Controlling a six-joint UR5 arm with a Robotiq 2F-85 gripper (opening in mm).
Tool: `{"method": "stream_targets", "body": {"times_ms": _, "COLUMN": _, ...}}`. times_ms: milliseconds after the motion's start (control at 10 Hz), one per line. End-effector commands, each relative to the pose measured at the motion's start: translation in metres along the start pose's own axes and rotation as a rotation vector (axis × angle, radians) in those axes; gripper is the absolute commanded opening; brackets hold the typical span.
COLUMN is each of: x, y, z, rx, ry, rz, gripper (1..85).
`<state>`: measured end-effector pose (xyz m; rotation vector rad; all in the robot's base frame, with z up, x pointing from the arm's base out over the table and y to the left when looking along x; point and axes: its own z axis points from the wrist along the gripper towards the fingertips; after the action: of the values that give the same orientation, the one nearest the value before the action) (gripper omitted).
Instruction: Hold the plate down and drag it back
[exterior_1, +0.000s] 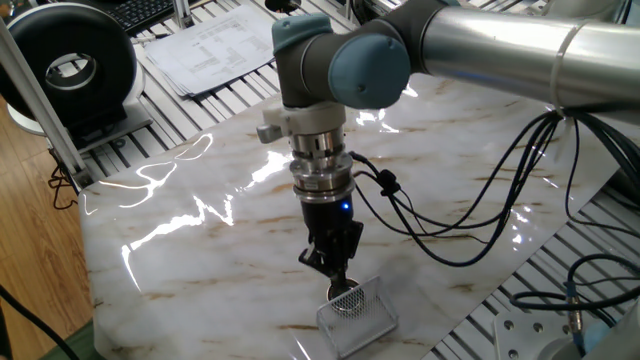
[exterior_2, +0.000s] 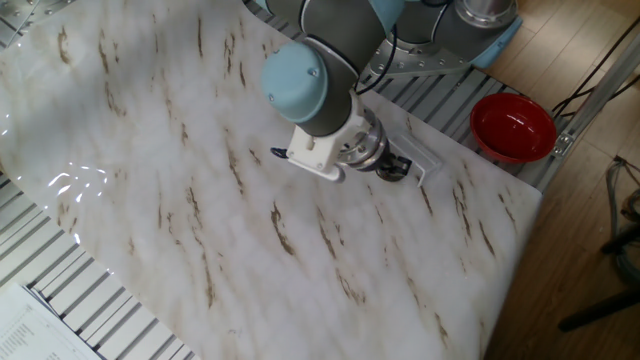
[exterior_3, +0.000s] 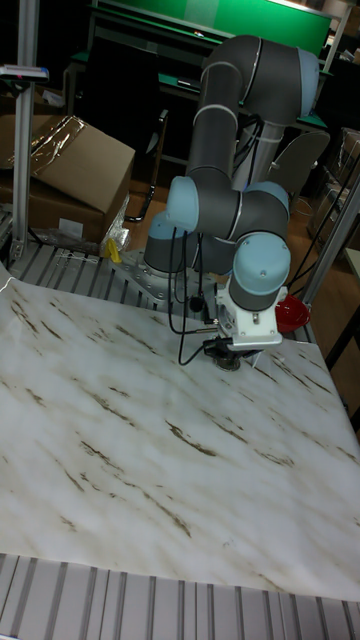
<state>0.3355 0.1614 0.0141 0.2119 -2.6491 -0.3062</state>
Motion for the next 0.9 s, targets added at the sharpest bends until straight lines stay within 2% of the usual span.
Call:
{"method": "stream_targets", "body": {"times_ms": 0, "x": 0.003, "y": -0.001, "z": 0.007, "rx": -0.011, "ry": 0.003, "rz": -0.021, "gripper": 1.3}}
{"method": "stream_targets", "body": {"times_ms": 300, "x": -0.003, "y": -0.008, "z": 0.009, "rx": 0.004, "ry": -0.019, "rz": -0.029, "gripper": 1.3}}
{"method": "stream_targets", "body": {"times_ms": 500, "x": -0.007, "y": -0.007, "z": 0.009, "rx": 0.001, "ry": -0.035, "rz": -0.035, "gripper": 1.3}}
{"method": "stream_targets", "body": {"times_ms": 800, "x": -0.010, "y": -0.012, "z": 0.001, "rx": 0.028, "ry": -0.042, "rz": -0.032, "gripper": 1.3}}
